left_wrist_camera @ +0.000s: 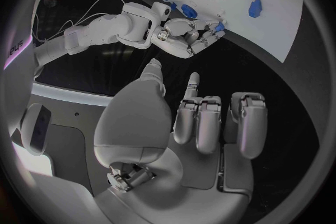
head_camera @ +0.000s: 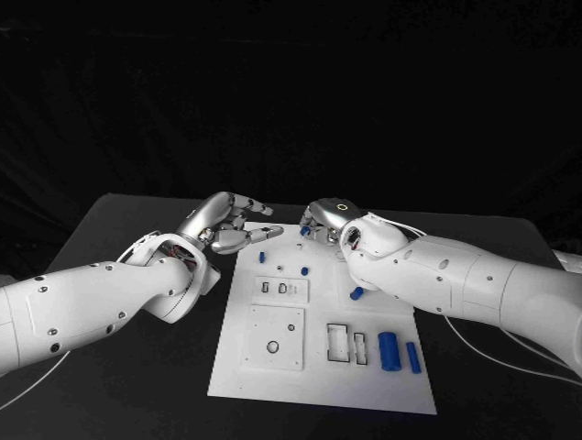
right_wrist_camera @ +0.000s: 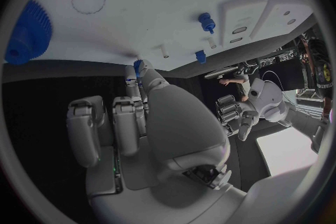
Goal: Assemble the parts on the task board
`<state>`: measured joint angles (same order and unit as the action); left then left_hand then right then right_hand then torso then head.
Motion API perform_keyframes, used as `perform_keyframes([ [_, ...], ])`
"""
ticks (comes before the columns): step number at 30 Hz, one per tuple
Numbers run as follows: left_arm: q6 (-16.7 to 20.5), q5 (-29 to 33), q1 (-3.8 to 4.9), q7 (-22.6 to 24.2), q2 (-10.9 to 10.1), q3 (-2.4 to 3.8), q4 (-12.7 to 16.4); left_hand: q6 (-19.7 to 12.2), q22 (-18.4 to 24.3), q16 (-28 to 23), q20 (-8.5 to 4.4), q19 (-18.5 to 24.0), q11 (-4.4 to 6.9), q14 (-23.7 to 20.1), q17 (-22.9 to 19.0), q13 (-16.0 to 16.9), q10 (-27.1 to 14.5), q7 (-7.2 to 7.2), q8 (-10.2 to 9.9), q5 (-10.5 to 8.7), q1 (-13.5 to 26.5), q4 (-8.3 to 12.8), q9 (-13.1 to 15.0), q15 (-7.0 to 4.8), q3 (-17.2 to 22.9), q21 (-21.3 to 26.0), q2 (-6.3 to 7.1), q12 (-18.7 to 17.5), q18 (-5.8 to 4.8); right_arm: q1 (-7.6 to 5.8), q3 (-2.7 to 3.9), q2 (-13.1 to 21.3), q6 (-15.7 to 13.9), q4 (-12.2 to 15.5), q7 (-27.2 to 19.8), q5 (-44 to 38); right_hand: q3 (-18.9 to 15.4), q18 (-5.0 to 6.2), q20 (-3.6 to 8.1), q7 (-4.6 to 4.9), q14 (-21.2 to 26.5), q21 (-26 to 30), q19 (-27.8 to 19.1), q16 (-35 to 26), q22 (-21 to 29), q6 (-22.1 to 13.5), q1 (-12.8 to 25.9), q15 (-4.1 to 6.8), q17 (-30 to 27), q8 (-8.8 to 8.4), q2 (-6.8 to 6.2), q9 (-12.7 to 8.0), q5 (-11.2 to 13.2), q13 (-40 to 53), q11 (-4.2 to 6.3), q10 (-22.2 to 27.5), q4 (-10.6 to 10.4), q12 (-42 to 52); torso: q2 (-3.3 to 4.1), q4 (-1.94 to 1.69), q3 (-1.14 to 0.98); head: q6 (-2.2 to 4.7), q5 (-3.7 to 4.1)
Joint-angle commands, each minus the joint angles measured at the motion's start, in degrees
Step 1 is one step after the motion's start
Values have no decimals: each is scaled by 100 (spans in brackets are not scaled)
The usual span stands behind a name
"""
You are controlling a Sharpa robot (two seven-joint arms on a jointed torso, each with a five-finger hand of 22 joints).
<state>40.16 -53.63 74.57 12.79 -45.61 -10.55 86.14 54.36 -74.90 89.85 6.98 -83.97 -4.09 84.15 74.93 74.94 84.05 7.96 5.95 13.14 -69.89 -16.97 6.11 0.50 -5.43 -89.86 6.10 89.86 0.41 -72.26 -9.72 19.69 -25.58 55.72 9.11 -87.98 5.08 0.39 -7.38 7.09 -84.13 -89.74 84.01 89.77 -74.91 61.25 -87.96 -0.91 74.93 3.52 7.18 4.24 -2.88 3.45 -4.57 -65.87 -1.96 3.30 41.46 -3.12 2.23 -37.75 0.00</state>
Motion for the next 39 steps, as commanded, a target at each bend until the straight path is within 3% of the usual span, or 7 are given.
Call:
perform_keyframes([
  [1, 34, -24, 14, 4, 3, 5, 19, 33, -1510, 15, 45, -603, -24, 585, 1507, 1506, 595, 13, -26, -35, 5, 1, -5, 30, 39, -14, -47, 14, -41, -6, 2, -8, 77, -21, 62, -82, 41, -39, 13, -10, -587, -26, 599, 23, -1509, -57, 20, -7, 1507, -2, -37, -13, -17, -7, 8, 53, 9, 6, -5, 5, 3, -11, -3],
  [9, 33, -24, 15, -1, 9, 6, 19, 37, -1510, 15, 44, -603, -24, 585, 1507, 1506, 595, 13, -29, -39, 3, 1, -5, 29, 47, -14, -65, 14, -41, -6, 2, -11, 226, -16, 151, -89, 103, -39, -18, -70, -587, -26, 599, 23, -1509, -310, 63, -64, 1507, -14, -139, -56, -18, -10, -69, 292, -50, 1, -10, 1, 2, -17, 0],
  [16, 33, -24, 15, -7, 4, 6, 10, 37, -1510, 15, 44, -603, -24, 585, 1507, 1506, 595, 13, -29, -39, 3, 1, -5, 29, 47, -14, -65, 14, -41, -6, 2, 24, 187, 50, 225, -57, -148, -39, -271, -356, -587, -26, 599, 23, -1509, -3030, 470, -373, 1507, -64, -601, -146, 5, 5, -428, 1115, -228, 17, -12, 5, -4, -17, -12],
  [19, 30, -24, 15, -4, 11, 6, -13, 37, -1510, 15, 44, -603, -24, 585, 1507, 1506, 595, 13, -29, -39, 3, 1, -5, 29, 47, -14, -65, 14, -41, -7, 2, 78, -73, 132, 171, 103, -259, -39, -328, -372, -587, -26, 599, 23, -1509, -3656, 634, -413, 1507, -118, -692, -177, 18, 10, -470, 1267, -296, 20, -16, 10, -10, -9, -15],
  [23, 22, -24, 15, 3, 36, 5, -66, 37, -1510, 15, 44, -603, -24, 585, 1507, 1506, 595, 13, -29, -39, 3, 1, -5, 29, 47, -14, -65, 14, -41, -42, 2, 280, -502, 404, 14, 577, -322, -39, -368, -284, -587, -26, 599, 23, -1509, -3714, 748, -417, 1507, -102, -727, -164, 19, 14, -476, 1343, -371, 25, -27, 12, -10, 8, -11],
  [29, 8, -24, 13, 25, 77, 2, -156, 37, -1510, 15, 44, -603, -24, 585, 1507, 1506, 595, 13, -30, -40, 3, 1, -5, 29, 48, -14, -67, 14, -41, -290, 2, 951, -756, 1194, -196, 1514, -363, -39, -299, 119, -587, -26, 599, 23, -1509, -2921, 859, -297, 1507, 71, -610, -49, 18, 94, -333, 944, -506, 212, -44, 33, -16, 63, 24],
  [39, -5, -24, 4, 81, 186, -2, -345, 39, -1510, 15, 43, -603, -23, 585, 1507, 1506, 595, 13, -36, -44, -4, 3, -6, 28, 59, -14, -91, 14, -41, -553, -5, 2237, -640, 2381, -369, 2578, -571, -39, 55, 128, -586, -26, 599, 23, -1509, -2739, 1170, 66, 1505, -1, -484, -58, 25, 1234, 62, 42, -760, 1827, -108, 92, -15, 42, 276],
])
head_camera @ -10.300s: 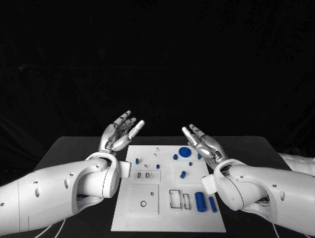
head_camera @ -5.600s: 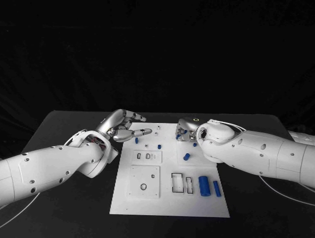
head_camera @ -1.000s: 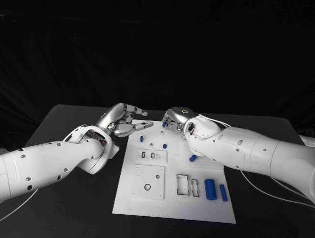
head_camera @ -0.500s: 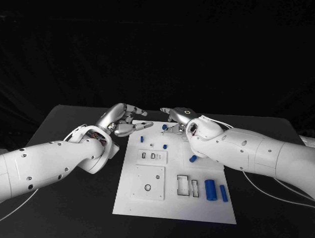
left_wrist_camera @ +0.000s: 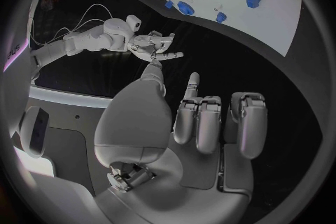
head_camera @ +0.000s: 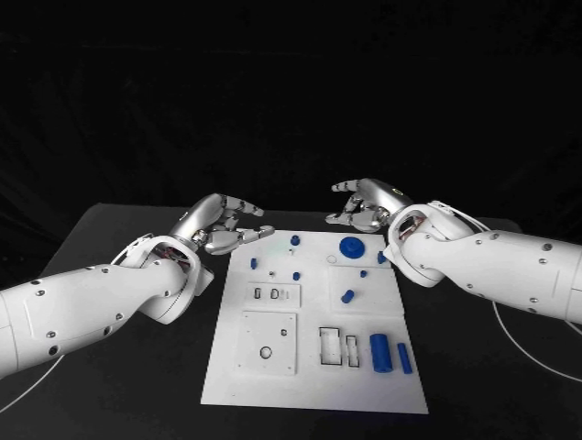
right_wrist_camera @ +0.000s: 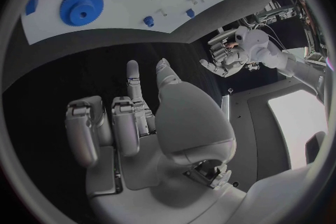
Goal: Assemble the parts on the task board
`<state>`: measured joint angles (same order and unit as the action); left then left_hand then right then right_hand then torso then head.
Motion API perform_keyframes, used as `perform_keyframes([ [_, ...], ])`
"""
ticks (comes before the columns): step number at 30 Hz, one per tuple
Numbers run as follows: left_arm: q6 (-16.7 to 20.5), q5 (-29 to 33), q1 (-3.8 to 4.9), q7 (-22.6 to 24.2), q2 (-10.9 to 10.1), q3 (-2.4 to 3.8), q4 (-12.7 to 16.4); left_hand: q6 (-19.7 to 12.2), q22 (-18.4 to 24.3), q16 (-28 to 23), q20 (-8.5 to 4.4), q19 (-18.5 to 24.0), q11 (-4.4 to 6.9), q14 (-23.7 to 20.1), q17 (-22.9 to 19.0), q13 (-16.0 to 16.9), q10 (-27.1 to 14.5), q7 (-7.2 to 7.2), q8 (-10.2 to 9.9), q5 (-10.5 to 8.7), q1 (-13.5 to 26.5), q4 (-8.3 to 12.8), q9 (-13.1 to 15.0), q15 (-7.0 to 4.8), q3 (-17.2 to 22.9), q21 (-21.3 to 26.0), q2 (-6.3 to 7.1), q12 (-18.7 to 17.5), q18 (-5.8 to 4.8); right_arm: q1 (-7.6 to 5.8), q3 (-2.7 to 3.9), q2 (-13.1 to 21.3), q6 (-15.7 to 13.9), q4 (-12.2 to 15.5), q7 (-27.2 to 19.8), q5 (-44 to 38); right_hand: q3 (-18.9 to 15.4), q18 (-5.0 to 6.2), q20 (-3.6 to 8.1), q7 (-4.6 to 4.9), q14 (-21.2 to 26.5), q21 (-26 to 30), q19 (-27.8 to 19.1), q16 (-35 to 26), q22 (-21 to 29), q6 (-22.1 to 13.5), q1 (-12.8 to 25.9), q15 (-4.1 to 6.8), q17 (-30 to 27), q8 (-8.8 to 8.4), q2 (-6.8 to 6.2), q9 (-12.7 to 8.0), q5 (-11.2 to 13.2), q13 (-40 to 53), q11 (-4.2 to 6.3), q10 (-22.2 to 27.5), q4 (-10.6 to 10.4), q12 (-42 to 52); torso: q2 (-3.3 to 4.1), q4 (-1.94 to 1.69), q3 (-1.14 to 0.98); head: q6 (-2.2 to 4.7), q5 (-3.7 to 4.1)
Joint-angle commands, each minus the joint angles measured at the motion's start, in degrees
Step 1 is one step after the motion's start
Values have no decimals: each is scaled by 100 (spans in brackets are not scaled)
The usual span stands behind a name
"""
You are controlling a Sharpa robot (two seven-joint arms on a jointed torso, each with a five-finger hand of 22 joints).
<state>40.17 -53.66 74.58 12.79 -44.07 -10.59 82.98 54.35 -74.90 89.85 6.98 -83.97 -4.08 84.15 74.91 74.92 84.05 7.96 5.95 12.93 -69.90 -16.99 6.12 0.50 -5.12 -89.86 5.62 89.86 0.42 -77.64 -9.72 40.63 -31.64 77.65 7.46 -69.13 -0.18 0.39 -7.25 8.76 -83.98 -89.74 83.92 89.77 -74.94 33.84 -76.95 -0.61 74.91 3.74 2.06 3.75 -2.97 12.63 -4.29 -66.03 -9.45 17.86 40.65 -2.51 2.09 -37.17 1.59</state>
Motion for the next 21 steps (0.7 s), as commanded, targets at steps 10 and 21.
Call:
perform_keyframes([
  [10, -27, -21, -19, 121, 82, -1, -108, 37, -1510, 15, 43, -603, -24, 585, 1509, 1508, 595, 13, -41, -26, -9, 6, -8, 27, 37, -14, -62, 14, -42, 26, -37, 705, 357, 522, -260, 1117, -265, -39, 93, -191, -602, -26, 608, 23, -1506, 63, 601, 97, 1509, -54, 294, -8, -138, 7736, 163, -2393, -272, 7214, -27, 39, -9, 2, 279],
  [21, -27, -21, -26, 126, 70, -3, -96, 37, -1510, 15, 43, -603, -24, 585, 1509, 1508, 595, 13, -41, -26, -9, 6, -8, 27, 37, -14, -62, 14, -42, 216, -53, 567, 355, 262, 36, 5, -357, -39, 181, -263, -602, -26, 608, 23, -1506, 1272, 772, 159, 1509, 180, -69, 253, -622, 7737, 250, -2397, -77, 7214, -20, 11, 5, 4, 283],
])
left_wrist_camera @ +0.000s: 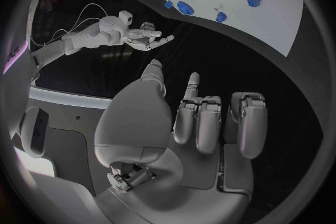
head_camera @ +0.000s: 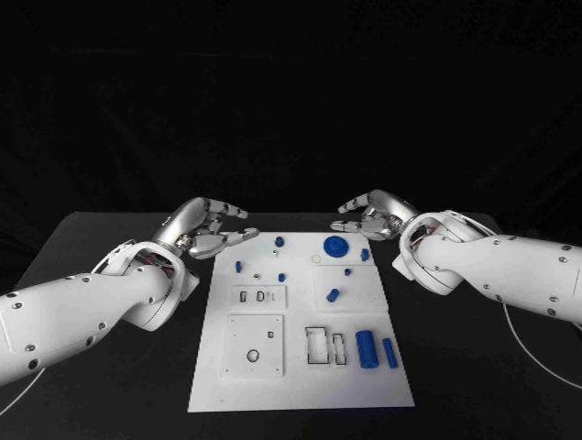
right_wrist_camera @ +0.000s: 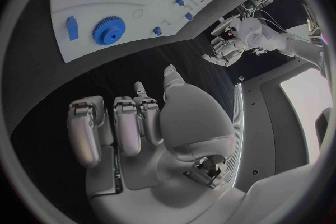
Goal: Assemble the parts on the task board
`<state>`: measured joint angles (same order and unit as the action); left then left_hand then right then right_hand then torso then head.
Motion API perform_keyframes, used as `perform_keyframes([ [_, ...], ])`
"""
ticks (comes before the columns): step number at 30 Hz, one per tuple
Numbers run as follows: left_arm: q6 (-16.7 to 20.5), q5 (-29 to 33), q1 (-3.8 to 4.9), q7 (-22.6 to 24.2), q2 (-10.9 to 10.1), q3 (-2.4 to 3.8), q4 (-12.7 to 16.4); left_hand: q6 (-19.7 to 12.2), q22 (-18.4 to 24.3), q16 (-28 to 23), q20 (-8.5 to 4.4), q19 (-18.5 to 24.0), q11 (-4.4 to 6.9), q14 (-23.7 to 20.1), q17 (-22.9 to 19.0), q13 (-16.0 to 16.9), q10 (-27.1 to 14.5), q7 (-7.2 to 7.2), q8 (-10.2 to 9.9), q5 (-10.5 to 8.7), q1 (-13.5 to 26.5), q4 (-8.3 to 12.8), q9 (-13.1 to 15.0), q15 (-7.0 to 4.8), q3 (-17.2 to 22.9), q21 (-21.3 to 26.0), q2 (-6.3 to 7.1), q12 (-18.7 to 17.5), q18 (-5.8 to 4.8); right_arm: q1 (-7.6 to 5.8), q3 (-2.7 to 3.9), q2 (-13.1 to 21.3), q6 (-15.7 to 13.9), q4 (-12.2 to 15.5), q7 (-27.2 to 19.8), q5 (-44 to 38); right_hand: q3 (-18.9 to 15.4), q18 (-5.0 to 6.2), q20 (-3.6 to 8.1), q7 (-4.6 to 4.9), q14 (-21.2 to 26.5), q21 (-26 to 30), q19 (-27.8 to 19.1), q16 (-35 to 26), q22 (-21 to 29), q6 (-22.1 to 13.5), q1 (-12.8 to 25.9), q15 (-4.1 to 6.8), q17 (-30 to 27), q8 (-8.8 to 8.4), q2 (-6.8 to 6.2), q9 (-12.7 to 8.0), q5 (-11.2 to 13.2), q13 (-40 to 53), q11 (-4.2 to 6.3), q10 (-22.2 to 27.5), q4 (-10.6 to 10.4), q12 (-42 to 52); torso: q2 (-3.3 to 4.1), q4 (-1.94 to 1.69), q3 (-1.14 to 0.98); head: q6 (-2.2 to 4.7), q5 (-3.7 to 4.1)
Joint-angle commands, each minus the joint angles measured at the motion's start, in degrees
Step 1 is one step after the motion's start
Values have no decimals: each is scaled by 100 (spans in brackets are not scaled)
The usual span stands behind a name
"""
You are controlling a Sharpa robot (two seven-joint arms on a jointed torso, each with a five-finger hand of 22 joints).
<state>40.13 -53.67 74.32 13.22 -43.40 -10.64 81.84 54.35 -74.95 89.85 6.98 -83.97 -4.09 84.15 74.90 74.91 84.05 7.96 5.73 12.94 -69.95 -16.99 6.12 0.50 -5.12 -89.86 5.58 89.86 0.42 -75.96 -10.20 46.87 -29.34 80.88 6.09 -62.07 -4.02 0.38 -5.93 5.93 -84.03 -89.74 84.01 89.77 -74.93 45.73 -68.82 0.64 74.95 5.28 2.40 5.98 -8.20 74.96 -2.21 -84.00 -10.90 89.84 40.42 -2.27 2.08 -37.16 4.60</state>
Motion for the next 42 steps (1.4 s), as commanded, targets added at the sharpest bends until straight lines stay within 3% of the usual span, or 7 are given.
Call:
perform_keyframes([
  [1, -21, -21, 1, 81, 0, 2, 22, 38, -1505, 15, 42, -603, -24, 585, 1510, 1509, 595, 13, -19, -28, -4, 6, -8, 27, 37, -14, -57, 14, -42, 73, -5, -89, 131, -96, 226, -836, 47, -38, 47, 37, -597, -26, 599, 23, -1507, 135, -55, 29, 1505, 39, -138, 48, -161, 1504, 32, -600, 103, 16, 4, -12, 5, -1, -29],
  [4, -19, -21, 1, 79, -13, 2, 33, 38, -1505, 15, 42, -603, -24, 585, 1510, 1509, 595, 13, -19, -28, -4, 6, -8, 27, 37, -14, -57, 14, -42, 137, -6, -177, 133, -189, 378, -1172, 149, -38, 29, 100, -597, -26, 599, 23, -1507, 276, -130, 4, 1505, 69, -222, 96, -353, 1504, -12, -600, 215, 16, 7, -11, 2, -9, -53],
  [8, -18, -21, 1, 77, -30, 2, 43, 38, -1505, 15, 42, -603, -24, 585, 1510, 1509, 595, 13, -19, -28, -4, 6, -8, 27, 37, -14, -57, 14, -42, 211, -6, -297, 122, -331, 568, -1586, 332, -38, -53, 214, -597, -26, 599, 23, -1507, 462, -228, -109, 1505, 95, -318, 156, -571, 1504, -203, -600, 360, 16, 4, -7, -1, -20, -80],
  [13, -17, -21, 1, 75, -36, 2, 44, 36, -1505, 15, 42, -603, -24, 585, 1510, 1509, 595, 13, -25, -32, -10, 6, -9, 27, 47, -14, -80, 14, -42, 249, -5, -419, 164, -489, 743, -2017, 504, -38, -105, 283, -597, -26, 599, 23, -1507, 572, -333, -137, 1505, 86, -372, 192, -643, 1504, -285, -600, 491, 16, -4, -1, 3, -46, -96],
  [25, -21, -21, 1, 81, -41, 3, 56, 36, -1505, 15, 42, -603, -24, 585, 1510, 1509, 595, 13, -25, -32, -10, 6, -9, 27, 47, -14, -80, 14, -42, 399, -2, -766, 303, -878, 1127, -2625, 664, -38, -133, 319, -597, -26, 599, 23, -1507, 636, -412, -162, 1505, 52, -378, 214, -620, 1504, -319, -600, 591, 16, 3, -3, -3, -31, -105],
  [35, -13, -21, 1, 69, -71, 3, 70, 36, -1505, 15, 42, -603, -24, 585, 1510, 1509, 595, 13, -25, -32, -10, 6, -9, 27, 47, -14, -80, 14, -42, 421, 2, -911, 379, -1037, 1226, -2726, 741, -38, -145, 326, -597, -26, 599, 23, -1507, 663, -450, -173, 1505, 32, -351, 219, -594, 1504, -328, -600, 636, 16, -5, 3, 0, -73, -113],
  [42, -16, -21, 2, 69, -71, 3, 81, 36, -1505, 15, 42, -603, -24, 585, 1510, 1509, 595, 13, -25, -32, -10, 6, -9, 27, 47, -14, -80, 14, -42, 435, 3, -998, 425, -1187, 1293, -2752, 769, -38, -149, 331, -597, -26, 599, 23, -1507, 650, -466, -176, 1505, 10, -343, 215, -586, 1504, -332, -600, 655, 16, 1, -6, -2, -66, -110],
])
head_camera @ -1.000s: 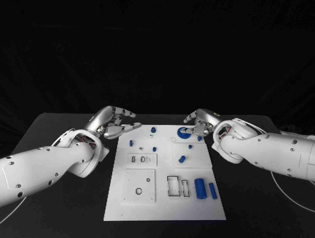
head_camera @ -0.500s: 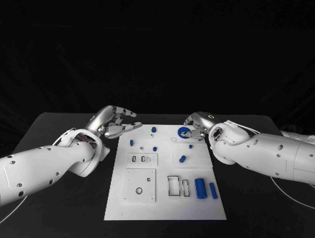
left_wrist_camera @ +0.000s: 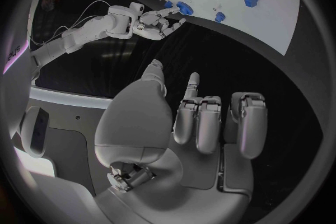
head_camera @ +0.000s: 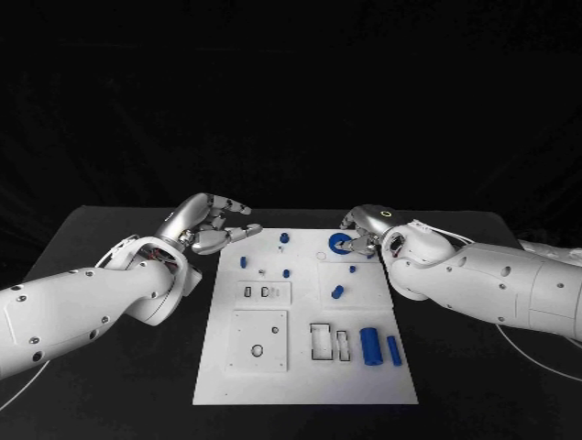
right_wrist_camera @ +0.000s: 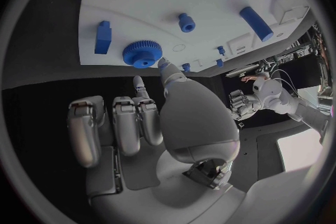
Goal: Assemble the parts on the task board
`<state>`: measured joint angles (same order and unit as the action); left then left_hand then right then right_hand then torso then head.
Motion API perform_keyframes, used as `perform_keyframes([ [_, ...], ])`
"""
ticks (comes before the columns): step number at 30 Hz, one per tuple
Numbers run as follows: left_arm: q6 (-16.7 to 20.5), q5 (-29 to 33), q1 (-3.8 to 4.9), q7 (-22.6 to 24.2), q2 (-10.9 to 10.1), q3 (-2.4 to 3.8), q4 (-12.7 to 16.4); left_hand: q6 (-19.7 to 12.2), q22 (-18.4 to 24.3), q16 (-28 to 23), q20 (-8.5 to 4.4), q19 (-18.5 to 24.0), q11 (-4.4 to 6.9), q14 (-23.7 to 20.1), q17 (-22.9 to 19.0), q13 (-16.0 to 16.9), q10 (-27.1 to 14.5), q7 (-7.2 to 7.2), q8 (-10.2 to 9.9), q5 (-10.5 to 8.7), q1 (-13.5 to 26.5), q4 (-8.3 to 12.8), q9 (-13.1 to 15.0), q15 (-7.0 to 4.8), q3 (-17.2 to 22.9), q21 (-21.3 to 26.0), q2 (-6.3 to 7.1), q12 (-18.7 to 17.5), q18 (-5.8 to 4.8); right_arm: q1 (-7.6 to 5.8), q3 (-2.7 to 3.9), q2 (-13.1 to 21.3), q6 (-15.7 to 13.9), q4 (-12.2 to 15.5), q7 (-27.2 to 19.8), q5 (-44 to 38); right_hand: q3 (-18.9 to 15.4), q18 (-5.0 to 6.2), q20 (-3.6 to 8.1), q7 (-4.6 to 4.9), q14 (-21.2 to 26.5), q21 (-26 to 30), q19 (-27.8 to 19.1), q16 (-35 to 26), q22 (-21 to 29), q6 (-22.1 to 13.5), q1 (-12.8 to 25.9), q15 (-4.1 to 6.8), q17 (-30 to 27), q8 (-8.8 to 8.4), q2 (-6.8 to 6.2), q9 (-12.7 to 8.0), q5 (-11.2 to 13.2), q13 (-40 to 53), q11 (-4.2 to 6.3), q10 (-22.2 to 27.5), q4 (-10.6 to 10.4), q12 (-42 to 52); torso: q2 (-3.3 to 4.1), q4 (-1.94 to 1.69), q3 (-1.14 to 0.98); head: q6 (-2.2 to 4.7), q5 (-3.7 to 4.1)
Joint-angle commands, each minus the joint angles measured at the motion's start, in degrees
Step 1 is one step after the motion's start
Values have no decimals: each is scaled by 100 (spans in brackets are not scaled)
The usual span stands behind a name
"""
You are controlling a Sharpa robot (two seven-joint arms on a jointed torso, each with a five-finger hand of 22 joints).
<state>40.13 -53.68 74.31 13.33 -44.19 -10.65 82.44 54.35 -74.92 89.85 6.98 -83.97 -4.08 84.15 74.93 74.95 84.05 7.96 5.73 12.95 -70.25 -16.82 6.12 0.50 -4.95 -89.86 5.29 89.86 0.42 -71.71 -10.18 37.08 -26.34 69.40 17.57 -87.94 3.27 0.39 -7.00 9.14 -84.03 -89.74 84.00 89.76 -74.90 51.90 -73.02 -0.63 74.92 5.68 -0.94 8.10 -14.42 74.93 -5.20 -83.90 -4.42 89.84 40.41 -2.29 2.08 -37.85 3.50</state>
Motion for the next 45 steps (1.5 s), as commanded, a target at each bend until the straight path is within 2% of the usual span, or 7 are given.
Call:
perform_keyframes([
  [1, -16, -19, 2, 57, 5, 3, 24, 36, -1508, 15, 42, -603, -24, 585, 1507, 1505, 595, 13, -25, -34, 19, -10, -9, 27, 30, -14, -51, 14, -42, 11, 1, -27, 135, -56, 152, -167, 40, -39, -42, 10, -597, -26, 600, 24, -1510, 33, -47, -49, 1508, -30, -10, 3, 37, 1507, -34, -610, 8, 16, 3, -4, -1, 4, -1],
  [17, -14, -19, 2, 62, -2, 4, 24, 36, -1508, 15, 42, -603, -24, 585, 1507, 1505, 595, 13, -25, -34, 19, -10, -9, 27, 30, -14, -51, 14, -42, 35, 2, -115, 307, -170, 211, -167, 84, -39, -49, 10, -597, -26, 600, 24, -1510, 96, -32, -54, 1508, -29, 12, 12, 71, 1507, -36, -610, 19, 16, -2, -1, -1, -20, 3],
  [23, -14, -19, 2, 62, -9, 4, 29, 38, -1508, 15, 41, -603, -24, 585, 1507, 1505, 595, 14, -33, -41, 12, -9, -10, 26, 40, -14, -77, 14, -42, 39, 2, -128, 357, -183, 203, -153, 85, -39, -52, 12, -597, -26, 600, 24, -1510, 127, 22, -56, 1508, -39, -25, 16, 26, 1507, -37, -610, 15, 16, -2, -2, -1, -18, 5],
  [39, -10, -19, 2, 56, -27, 4, 39, 38, -1508, 15, 41, -603, -24, 585, 1507, 1505, 595, 14, -33, -41, 12, -9, -10, 26, 40, -14, -77, 14, -42, 42, 2, -189, 462, -244, 192, -124, 302, -39, -37, -16, -597, -26, 600, 24, -1510, 215, 142, -36, 1508, -131, -71, 26, -569, 1507, -13, -610, 81, 16, 4, 0, -3, -14, -18],
  [45, -9, -19, 3, 54, -29, 4, 42, 38, -1508, 15, 41, -603, -24, 585, 1507, 1505, 595, 14, -33, -41, 12, -9, -10, 26, 40, -14, -77, 14, -42, 43, 2, -195, 479, -244, 212, -127, 445, -39, -32, -18, -597, -26, 600, 24, -1510, 273, 135, -32, 1508, -148, -115, 39, -818, 1507, -10, -610, 165, 16, 2, 2, -4, -19, -21],
])
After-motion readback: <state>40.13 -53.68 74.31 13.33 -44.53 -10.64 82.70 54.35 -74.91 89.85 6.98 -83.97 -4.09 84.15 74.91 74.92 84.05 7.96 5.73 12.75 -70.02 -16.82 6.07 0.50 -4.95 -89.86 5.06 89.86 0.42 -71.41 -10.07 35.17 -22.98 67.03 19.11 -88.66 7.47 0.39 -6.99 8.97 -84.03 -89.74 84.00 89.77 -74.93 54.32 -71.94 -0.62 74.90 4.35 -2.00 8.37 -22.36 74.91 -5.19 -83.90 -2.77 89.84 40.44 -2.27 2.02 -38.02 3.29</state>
